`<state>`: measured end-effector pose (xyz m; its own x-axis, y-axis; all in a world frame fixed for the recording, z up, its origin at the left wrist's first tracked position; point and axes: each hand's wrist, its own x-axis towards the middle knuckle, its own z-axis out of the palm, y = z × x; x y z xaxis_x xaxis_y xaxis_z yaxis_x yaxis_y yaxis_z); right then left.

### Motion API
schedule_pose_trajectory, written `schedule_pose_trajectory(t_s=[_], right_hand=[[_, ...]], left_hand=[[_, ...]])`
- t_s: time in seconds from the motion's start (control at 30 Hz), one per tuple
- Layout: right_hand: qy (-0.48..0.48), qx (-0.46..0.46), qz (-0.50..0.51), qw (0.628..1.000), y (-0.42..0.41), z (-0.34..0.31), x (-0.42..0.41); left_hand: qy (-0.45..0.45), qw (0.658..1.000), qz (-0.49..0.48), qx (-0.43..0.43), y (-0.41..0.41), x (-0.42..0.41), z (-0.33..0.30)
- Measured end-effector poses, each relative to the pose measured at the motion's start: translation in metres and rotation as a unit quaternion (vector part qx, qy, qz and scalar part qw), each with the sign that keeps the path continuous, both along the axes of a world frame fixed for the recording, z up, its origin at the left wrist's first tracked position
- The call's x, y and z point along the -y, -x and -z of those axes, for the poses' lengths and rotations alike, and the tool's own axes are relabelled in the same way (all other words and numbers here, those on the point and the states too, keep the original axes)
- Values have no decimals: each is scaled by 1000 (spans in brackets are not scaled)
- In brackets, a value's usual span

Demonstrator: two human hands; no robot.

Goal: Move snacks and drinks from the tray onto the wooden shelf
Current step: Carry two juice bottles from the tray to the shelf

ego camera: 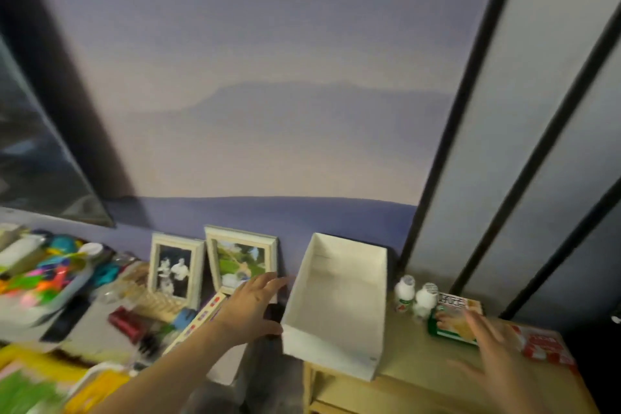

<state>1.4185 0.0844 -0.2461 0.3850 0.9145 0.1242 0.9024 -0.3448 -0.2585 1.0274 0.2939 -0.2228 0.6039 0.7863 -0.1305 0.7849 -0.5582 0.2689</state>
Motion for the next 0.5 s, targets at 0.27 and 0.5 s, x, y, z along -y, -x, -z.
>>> schedule_pose_trajectory(t_s=[0.27, 0.5], right_hand=[[32, -21, 55, 998, 156, 18, 25], [62, -63, -57, 994, 293, 19, 10]], left_hand=[[4, 998, -52, -33, 226, 10, 7], [53, 986, -148, -61, 380, 54, 21]])
